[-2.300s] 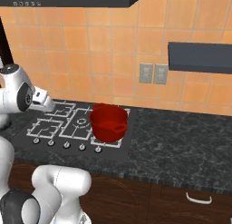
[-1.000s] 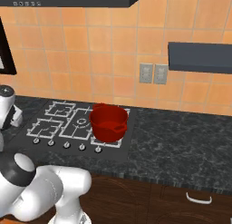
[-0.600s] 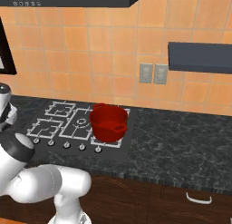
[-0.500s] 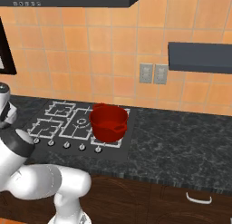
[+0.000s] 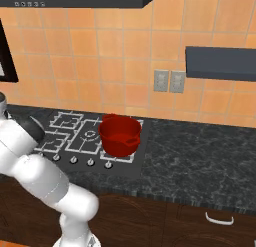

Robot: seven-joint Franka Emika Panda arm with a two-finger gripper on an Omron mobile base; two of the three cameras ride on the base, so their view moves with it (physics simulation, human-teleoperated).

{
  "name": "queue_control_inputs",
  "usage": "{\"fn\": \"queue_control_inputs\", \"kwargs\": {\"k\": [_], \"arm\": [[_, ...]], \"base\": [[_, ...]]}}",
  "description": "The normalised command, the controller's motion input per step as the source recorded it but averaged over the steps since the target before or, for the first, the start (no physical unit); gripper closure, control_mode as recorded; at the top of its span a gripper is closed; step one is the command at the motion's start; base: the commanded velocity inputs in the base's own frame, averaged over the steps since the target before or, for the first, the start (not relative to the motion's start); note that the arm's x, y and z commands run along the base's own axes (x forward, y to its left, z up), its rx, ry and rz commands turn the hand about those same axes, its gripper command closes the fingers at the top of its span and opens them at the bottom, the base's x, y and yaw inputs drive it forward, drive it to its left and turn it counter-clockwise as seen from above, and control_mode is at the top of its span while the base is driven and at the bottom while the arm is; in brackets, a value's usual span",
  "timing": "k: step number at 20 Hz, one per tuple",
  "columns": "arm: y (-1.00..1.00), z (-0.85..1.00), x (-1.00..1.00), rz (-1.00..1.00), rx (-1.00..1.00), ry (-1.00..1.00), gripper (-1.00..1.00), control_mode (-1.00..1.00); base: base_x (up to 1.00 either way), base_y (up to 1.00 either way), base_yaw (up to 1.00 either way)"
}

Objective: Pick the kettle from the counter and place it on a stove burner. Then turn the burner on.

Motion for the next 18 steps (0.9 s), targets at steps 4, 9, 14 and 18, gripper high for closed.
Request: {"fn": "queue_control_inputs", "kwargs": {"k": [4, 9, 14, 18], "arm": [[0.62, -0.16, 0.44, -0.09, -0.04, 0.03, -1.0, -1.0], [0.48, -0.22, 0.4, -0.09, -0.04, 0.01, -1.0, -1.0], [0.66, -0.05, 0.43, -0.11, -0.06, 0.03, -1.0, -1.0], [0.14, -0.07, 0.26, -0.12, -0.06, 0.03, -1.0, -1.0]], "base": [[0.0, 0.0, 0.0], [0.0, 0.0, 0.0], [0.0, 0.0, 0.0], [0.0, 0.0, 0.0]]}}
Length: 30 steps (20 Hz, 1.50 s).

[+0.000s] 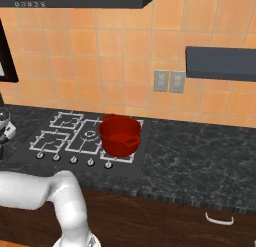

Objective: Pick the kettle from the counter and place it on a stove burner. Then turn the burner on.

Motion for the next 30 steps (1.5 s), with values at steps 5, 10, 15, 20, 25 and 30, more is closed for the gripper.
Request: {"fn": "queue_control_inputs", "kwargs": {"k": [5, 10, 15, 20, 25, 30], "arm": [[0.11, 0.23, 0.09, -0.13, -0.03, 0.0, 1.0, -1.0], [0.0, 0.85, -0.03, -0.12, -0.01, 0.0, 1.0, -1.0], [-0.1, 0.77, -0.16, -0.13, -0.03, 0.0, 1.0, -1.0], [-0.24, 0.62, -0.34, -0.07, -0.07, 0.02, 1.0, -1.0], [-0.52, 0.36, -0.51, -0.03, -0.07, 0.09, 1.0, -1.0], [-0.73, 0.13, -0.46, 0.0, -0.05, 0.08, 1.0, -1.0]], "base": [[0.0, 0.0, 0.0], [0.0, 0.0, 0.0], [0.0, 0.0, 0.0], [0.0, 0.0, 0.0], [0.0, 0.0, 0.0], [0.0, 0.0, 0.0]]}}
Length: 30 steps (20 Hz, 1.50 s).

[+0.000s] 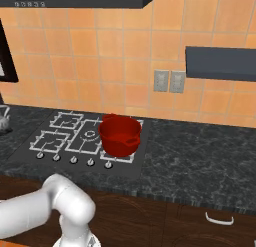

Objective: Pick the kettle from the counter and place it on a stove burner. Then turn the burner on.

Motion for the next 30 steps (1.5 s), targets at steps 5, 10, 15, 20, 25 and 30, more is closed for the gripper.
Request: {"fn": "queue_control_inputs", "kwargs": {"k": [5, 10, 15, 20, 25, 30], "arm": [[-0.84, 0.05, -0.07, 0.0, -0.09, 0.1, 1.0, -1.0], [-0.64, 0.0, 0.19, 0.0, -0.08, 0.04, 1.0, -1.0], [-0.42, 0.0, 0.43, -0.01, -0.06, 0.0, 1.0, -1.0], [-0.37, 0.0, 0.49, 0.0, -0.02, 0.0, 1.0, -1.0], [-0.07, -0.11, 0.61, 0.0, -0.01, -0.03, 1.0, -1.0], [0.14, -0.3, 0.55, -0.01, -0.03, -0.05, 1.0, -1.0]], "base": [[0.0, 0.0, 0.0], [0.0, 0.0, 0.0], [0.0, 0.0, 0.0], [0.0, 0.0, 0.0], [0.0, 0.0, 0.0], [0.0, 0.0, 0.0]]}}
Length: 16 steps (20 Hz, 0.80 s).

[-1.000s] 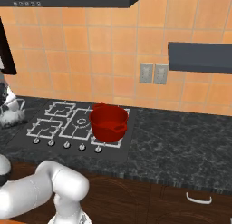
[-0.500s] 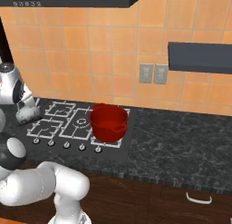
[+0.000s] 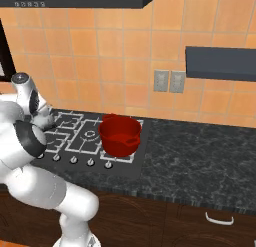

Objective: Pick the kettle from the counter and place it on a stove burner. Then turn the burner on.

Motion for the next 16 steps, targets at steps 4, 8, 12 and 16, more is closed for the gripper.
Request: {"fn": "queue_control_inputs", "kwargs": {"k": [4, 8, 12, 16], "arm": [[0.21, -0.33, 0.36, -0.03, -0.03, -0.01, 1.0, -1.0], [0.33, -0.23, 0.35, -0.07, -0.03, 0.0, 1.0, -1.0], [0.3, -0.09, 0.48, -0.1, -0.02, 0.0, 1.0, -1.0], [0.14, -0.16, 0.24, -0.1, -0.01, 0.0, 1.0, -1.0]], "base": [[0.0, 0.0, 0.0], [0.0, 0.0, 0.0], [0.0, 0.0, 0.0], [0.0, 0.0, 0.0]]}}
